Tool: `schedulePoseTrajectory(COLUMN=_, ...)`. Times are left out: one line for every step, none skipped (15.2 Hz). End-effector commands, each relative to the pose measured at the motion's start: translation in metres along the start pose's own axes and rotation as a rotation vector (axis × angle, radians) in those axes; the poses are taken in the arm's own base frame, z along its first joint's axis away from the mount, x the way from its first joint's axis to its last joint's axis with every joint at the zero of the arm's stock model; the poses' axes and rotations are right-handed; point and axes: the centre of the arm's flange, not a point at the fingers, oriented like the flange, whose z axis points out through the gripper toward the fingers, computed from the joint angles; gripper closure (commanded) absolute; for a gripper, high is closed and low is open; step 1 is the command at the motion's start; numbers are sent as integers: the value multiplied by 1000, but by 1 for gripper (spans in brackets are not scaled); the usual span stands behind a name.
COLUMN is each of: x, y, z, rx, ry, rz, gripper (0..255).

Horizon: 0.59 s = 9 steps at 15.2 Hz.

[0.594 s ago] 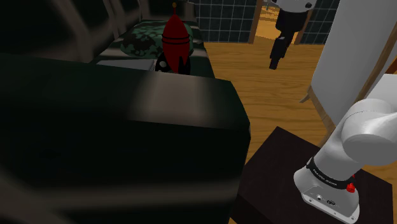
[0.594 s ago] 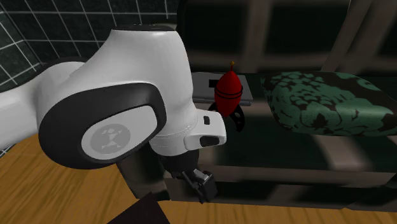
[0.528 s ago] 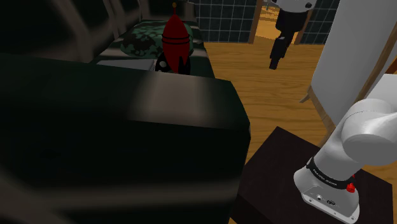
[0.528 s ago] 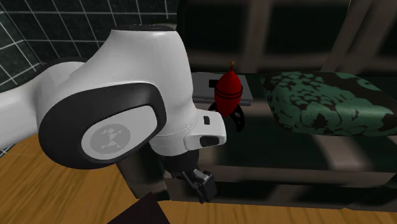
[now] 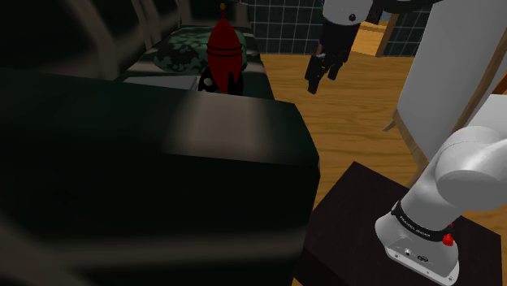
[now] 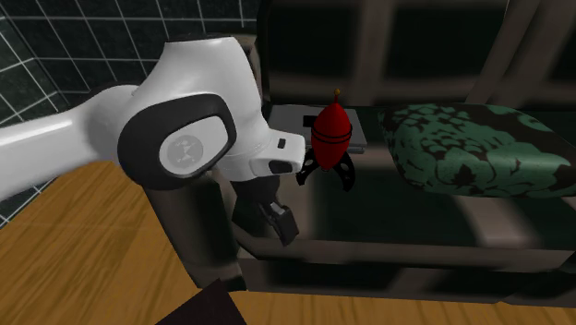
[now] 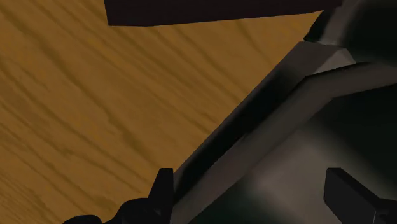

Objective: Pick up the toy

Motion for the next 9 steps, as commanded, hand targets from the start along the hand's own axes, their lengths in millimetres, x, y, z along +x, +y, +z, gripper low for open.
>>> schedulePoseTrajectory(x=15, y=-21, z=2, rx=-4, ry=30, rz=62, gripper=0)
schedulePoseTrajectory(x=22, y=-31, z=3, rx=-6, ry=44, rz=90, gripper=0)
schedulePoseTrajectory(x=29, y=-41, z=3, rx=-9, ry=58, rz=119, gripper=0)
schedulePoseTrajectory(x=37, y=-50, z=4, rx=-12, ry=72, rz=148, gripper=0)
schedulePoseTrajectory(x=44, y=-60, z=4, rx=-14, ry=86, rz=176, gripper=0)
schedulePoseTrajectory(x=53, y=-69, z=5, rx=-17, ry=100, rz=205, gripper=0)
schedulePoseTrajectory(x=61, y=-78, z=5, rx=-20, ry=114, rz=233, gripper=0)
schedulePoseTrajectory(x=70, y=-87, z=5, rx=-22, ry=128, rz=262, gripper=0)
schedulePoseTrajectory(x=79, y=-95, z=5, rx=-25, ry=142, rz=290, gripper=0)
